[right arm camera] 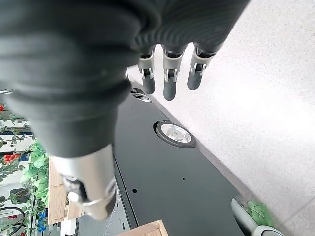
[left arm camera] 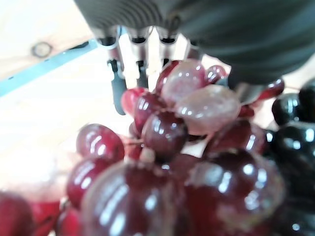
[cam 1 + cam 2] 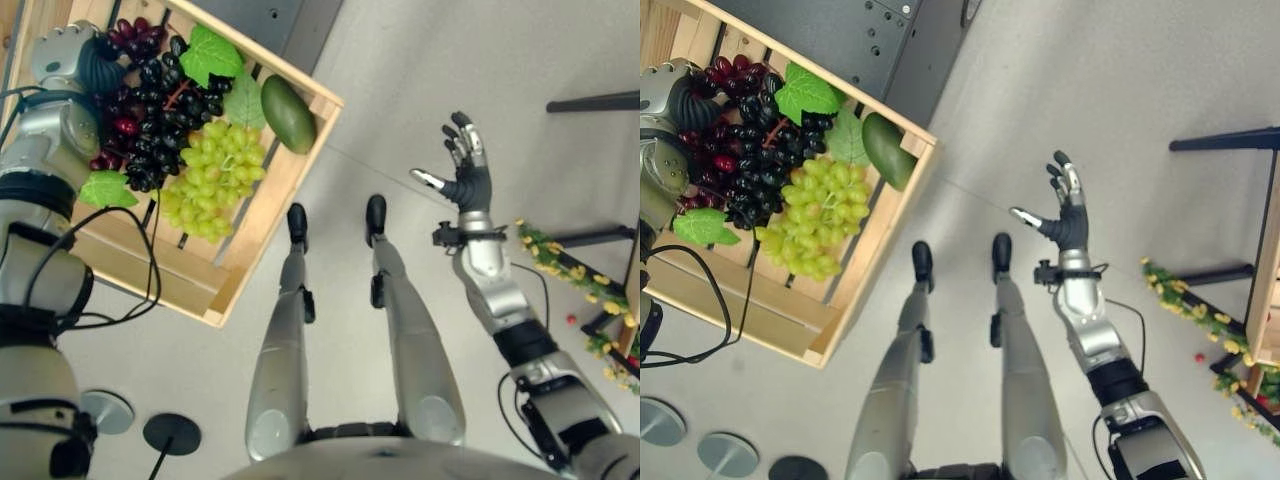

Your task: Pick up the fruits from the basket on one side to the basket on the other side

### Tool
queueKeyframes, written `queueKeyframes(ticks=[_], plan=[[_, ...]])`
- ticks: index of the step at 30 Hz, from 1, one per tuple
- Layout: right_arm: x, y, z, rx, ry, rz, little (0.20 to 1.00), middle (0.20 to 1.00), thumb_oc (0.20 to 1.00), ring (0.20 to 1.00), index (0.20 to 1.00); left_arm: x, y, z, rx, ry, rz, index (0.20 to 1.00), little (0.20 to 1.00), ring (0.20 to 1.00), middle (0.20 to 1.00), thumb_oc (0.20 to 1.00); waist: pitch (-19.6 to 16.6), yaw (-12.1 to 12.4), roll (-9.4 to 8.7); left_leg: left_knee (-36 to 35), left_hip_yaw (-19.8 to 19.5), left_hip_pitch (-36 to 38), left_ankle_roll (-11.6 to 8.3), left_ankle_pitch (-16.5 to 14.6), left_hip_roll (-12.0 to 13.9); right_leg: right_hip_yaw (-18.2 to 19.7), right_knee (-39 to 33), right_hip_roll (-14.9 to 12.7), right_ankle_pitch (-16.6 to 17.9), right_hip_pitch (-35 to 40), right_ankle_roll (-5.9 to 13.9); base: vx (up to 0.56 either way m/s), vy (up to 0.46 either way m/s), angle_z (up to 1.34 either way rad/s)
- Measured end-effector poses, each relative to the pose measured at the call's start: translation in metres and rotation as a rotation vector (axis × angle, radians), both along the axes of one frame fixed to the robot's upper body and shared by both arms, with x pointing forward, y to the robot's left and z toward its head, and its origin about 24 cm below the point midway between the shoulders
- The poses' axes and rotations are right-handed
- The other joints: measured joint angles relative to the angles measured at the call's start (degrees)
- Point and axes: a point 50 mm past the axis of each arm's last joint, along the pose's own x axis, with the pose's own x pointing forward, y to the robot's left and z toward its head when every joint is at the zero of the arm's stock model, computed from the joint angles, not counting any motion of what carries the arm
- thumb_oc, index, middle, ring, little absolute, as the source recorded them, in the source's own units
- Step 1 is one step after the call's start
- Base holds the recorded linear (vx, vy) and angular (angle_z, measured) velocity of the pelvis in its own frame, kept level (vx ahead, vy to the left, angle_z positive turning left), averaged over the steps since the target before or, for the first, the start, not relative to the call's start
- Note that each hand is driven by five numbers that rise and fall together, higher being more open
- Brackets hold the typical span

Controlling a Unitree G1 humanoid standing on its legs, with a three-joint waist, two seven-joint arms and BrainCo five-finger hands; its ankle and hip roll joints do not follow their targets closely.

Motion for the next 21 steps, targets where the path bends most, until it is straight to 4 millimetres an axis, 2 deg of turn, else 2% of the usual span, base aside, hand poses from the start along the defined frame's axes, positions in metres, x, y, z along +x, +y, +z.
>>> queueKeyframes(ticks=[5, 8, 11, 13, 17, 18, 21], plan=[[0.001, 0.004, 0.000, -0.001, -0.002, 0.011, 1.000, 1.000, 1.000, 1.000, 1.000, -0.005, 0.001, -0.014, -0.114, -0.077, -0.046, 0.200, 0.200, 0.200, 0.200, 0.200, 0.0, 0.7, -0.15, 0.1, 0.1, 0.2, 0.01, 0.0, 0.1, 0.0, 0.3, 0.0, 0.0, 0.1, 0.00, 0.00, -0.007, 0.00], [0.000, 0.004, -0.001, 0.013, 0.000, -0.005, 1.000, 1.000, 1.000, 1.000, 1.000, -0.013, -0.014, -0.033, -0.185, -0.160, -0.162, 0.200, 0.200, 0.200, 0.200, 0.200, 0.1, 0.7, -0.59, 0.1, 0.0, 1.4, 0.01, 0.0, 0.1, 0.1, 0.4, 0.0, 0.0, 1.2, 0.00, -0.01, -0.001, 0.01], [-0.001, 0.001, -0.004, 0.017, 0.003, -0.022, 1.000, 1.000, 1.000, 1.000, 1.000, -0.030, -0.031, -0.051, -0.285, -0.262, -0.282, 0.200, 0.200, 0.200, 0.200, 0.200, 0.2, 1.7, -0.87, 0.0, -0.1, 2.9, 0.00, 0.0, 0.1, 0.1, 0.4, 0.0, 0.0, 2.8, 0.01, -0.01, -0.001, 0.01], [-0.003, -0.005, -0.007, 0.016, 0.014, -0.045, 1.000, 1.000, 1.000, 1.000, 1.000, -0.037, -0.043, -0.064, -0.348, -0.304, -0.330, 0.200, 0.200, 0.200, 0.200, 0.200, 0.2, 3.3, -0.89, 0.0, -0.2, 4.4, 0.00, 0.0, 0.1, -0.1, 0.3, 0.0, -0.1, 4.4, 0.01, -0.03, 0.013, 0.03], [-0.004, -0.009, -0.010, 0.009, 0.029, -0.049, 1.000, 1.000, 1.000, 1.000, 1.000, -0.054, -0.053, -0.075, -0.407, -0.371, -0.380, 0.200, 0.200, 0.200, 0.200, 0.200, 0.1, 3.8, -0.94, -0.1, -0.7, 6.9, -0.13, -0.1, 0.2, -0.5, 0.4, 0.0, -0.6, 7.0, 0.41, -0.02, 0.024, 0.07], [-0.005, -0.012, -0.013, -0.003, 0.049, -0.046, 1.000, 1.000, 1.000, 1.000, 1.000, -0.060, -0.057, -0.077, -0.443, -0.402, -0.398, 0.200, 0.200, 0.200, 0.200, 0.200, 0.2, 4.7, -0.95, -0.1, -0.6, 7.9, -0.13, -0.1, 0.1, -0.5, 0.5, -0.1, -0.6, 7.9, 0.41, 0.00, 0.000, 0.00], [-0.009, -0.015, -0.023, -0.028, 0.099, -0.029, 1.000, 1.000, 1.000, 1.000, 1.000, -0.066, -0.064, -0.083, -0.471, -0.413, -0.437, 0.200, 0.200, 0.200, 0.200, 0.200, 0.2, 5.0, -0.99, -0.4, -0.4, 10.7, -0.13, -0.1, 0.2, -0.5, 0.5, 0.0, -0.9, 10.7, 0.35, -0.01, 0.005, 0.02]])
